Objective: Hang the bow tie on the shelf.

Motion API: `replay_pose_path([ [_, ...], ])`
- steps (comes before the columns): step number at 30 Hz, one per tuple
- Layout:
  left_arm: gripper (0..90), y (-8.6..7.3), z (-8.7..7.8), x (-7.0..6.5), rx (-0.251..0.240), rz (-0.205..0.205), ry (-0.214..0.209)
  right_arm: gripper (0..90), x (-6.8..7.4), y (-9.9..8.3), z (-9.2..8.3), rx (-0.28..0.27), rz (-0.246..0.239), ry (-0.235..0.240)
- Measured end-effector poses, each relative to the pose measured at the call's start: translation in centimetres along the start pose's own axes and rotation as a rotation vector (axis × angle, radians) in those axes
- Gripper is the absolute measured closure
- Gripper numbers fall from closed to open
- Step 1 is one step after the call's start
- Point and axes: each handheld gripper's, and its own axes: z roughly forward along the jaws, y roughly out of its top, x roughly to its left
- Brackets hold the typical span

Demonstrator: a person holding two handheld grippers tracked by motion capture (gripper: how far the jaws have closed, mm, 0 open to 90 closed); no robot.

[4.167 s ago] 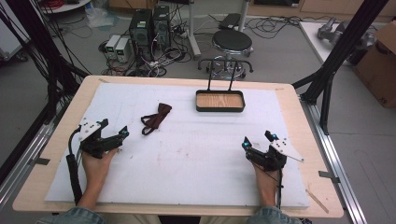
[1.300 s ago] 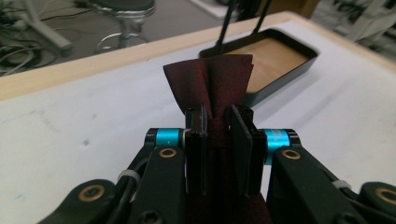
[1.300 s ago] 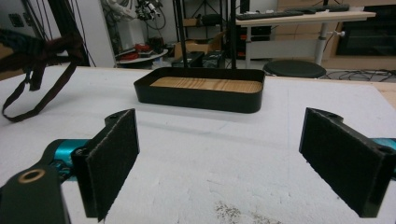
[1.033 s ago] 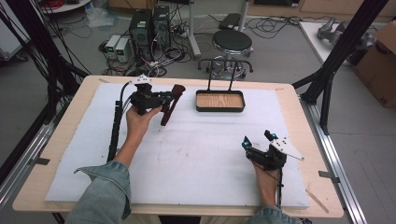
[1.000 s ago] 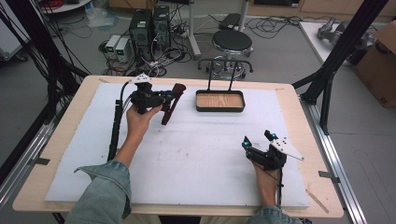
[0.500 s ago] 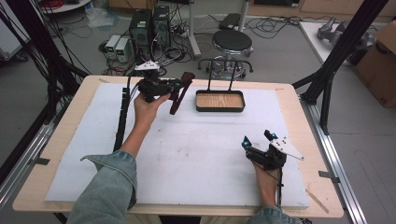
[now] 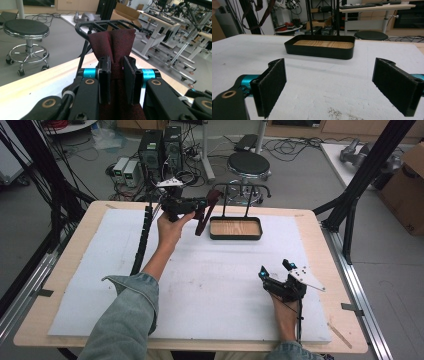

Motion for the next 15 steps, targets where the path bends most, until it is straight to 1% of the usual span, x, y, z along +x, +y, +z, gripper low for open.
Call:
replay_pose_path([
  [2,75.8,0.0,0.3,0.3,-0.017,-0.02,-0.005,11.3,0.0,0.0,0.0,0.0,-0.002,0.001],
  [3,75.8,0.0,0.5,0.5,-0.026,-0.037,-0.013,11.3,0.0,0.0,0.0,0.002,0.001,0.002],
  [4,75.8,0.0,0.5,0.5,-0.026,-0.037,-0.013,11.3,0.0,0.0,0.1,0.001,-0.001,0.002],
  [5,75.7,0.0,0.6,0.6,-0.031,-0.046,-0.015,11.2,0.0,0.0,0.1,0.002,-0.001,0.002],
  [6,75.7,0.1,0.6,0.8,-0.043,-0.051,-0.013,11.3,0.0,0.0,0.1,0.006,0.003,0.005],
  [8,75.7,0.1,0.7,0.9,-0.048,-0.054,-0.007,11.3,0.0,0.0,0.1,0.006,0.003,0.008],
  [14,75.7,0.6,0.9,1.6,-0.059,-0.079,0.007,11.3,0.0,0.0,0.1,0.008,0.004,0.009],
  [15,75.7,0.6,0.9,1.7,-0.055,-0.078,0.012,11.2,0.0,0.0,0.1,0.008,0.004,0.008],
])
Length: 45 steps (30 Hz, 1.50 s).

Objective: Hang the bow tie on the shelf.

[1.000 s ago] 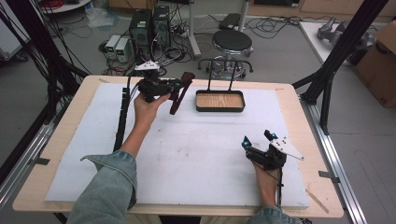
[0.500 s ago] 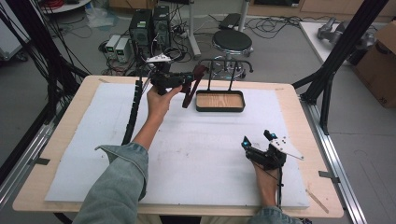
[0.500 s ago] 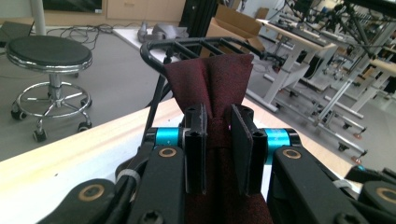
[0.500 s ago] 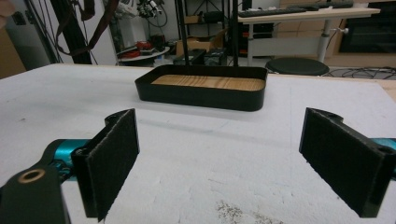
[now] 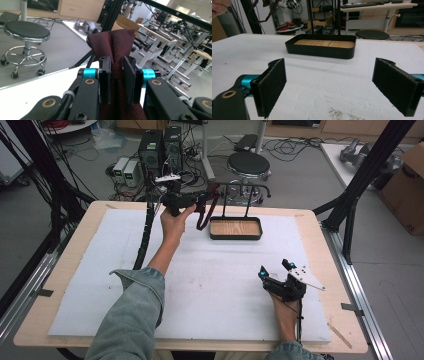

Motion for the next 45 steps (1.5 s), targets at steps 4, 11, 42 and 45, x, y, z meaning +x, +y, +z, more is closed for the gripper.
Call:
replay_pose_path([
  [4,75.7,0.1,0.0,0.3,0.01,0.003,0.024,11.2,0.0,0.0,0.0,0.003,0.0,-0.001],
  [11,75.7,0.1,0.2,1.0,0.011,-0.016,0.041,11.2,0.0,0.0,0.0,0.003,-0.006,-0.002],
  [42,71.7,-1.0,1.0,2.2,0.077,0.033,0.127,11.3,0.0,0.0,0.1,0.005,-0.004,0.004],
  [45,70.8,-0.9,0.8,2.1,0.085,0.051,0.131,11.3,0.0,0.0,0.1,0.006,-0.004,0.004],
])
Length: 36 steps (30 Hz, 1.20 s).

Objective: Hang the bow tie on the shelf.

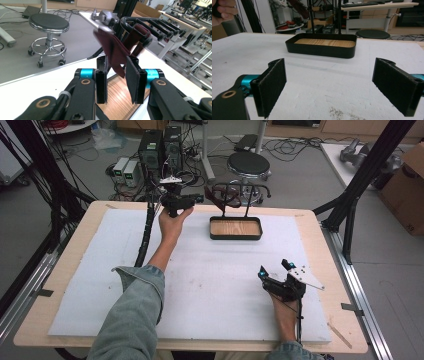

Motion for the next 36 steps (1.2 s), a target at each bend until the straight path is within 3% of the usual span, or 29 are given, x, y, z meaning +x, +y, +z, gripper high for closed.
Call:
replay_pose_path([
  [10,60.5,0.4,-2.1,-0.5,-0.022,0.089,0.028,11.3,0.0,0.0,0.0,0.003,-0.001,0.0],
  [13,58.8,0.8,-2.9,-0.7,-0.019,0.134,0.043,11.2,0.0,0.0,0.0,0.005,-0.003,-0.004],
  [14,57.4,1.0,-3.4,-1.0,-0.014,0.168,0.058,11.2,0.0,0.0,0.0,0.005,-0.004,-0.004],
  [15,56.7,1.0,-3.4,-1.0,-0.014,0.168,0.058,11.2,0.0,0.0,0.0,0.005,-0.004,-0.004],
  [17,55.4,1.2,-4.3,-1.5,-0.009,0.218,0.075,11.2,0.0,0.0,0.0,0.004,-0.006,-0.005],
  [36,44.8,0.5,-9.8,-1.8,-0.032,0.299,0.07,11.2,0.1,-0.1,-0.1,0.012,-0.008,-0.016],
])
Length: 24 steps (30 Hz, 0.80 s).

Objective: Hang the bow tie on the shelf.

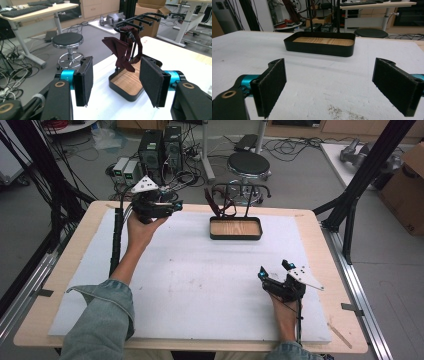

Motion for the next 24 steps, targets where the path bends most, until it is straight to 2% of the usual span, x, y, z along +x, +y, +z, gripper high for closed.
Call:
replay_pose_path([
  [6,40.9,-1.4,-2.4,0.0,0.004,0.003,0.004,11.2,0.1,0.0,0.0,0.004,-0.001,-0.002],
  [7,40.8,-1.4,-2.4,0.0,0.004,0.003,0.004,11.2,0.1,0.0,0.0,0.004,-0.001,-0.002],
  [8,40.7,-1.8,-3.1,0.0,0.01,0.013,0.015,11.2,0.1,0.0,0.0,0.006,-0.001,-0.002],
  [9,40.7,-1.8,-3.1,0.0,0.01,0.013,0.015,11.2,0.1,0.0,0.0,0.008,0.0,-0.004],
  [18,34.7,-3.8,-6.7,0.0,-0.026,0.027,0.071,11.2,0.1,-0.1,-0.1,0.005,-0.009,-0.01],
  [24,31.1,-4.7,-8.2,-0.2,-0.041,0.027,0.073,11.2,0.1,-0.1,-0.1,0.007,-0.005,-0.014],
])
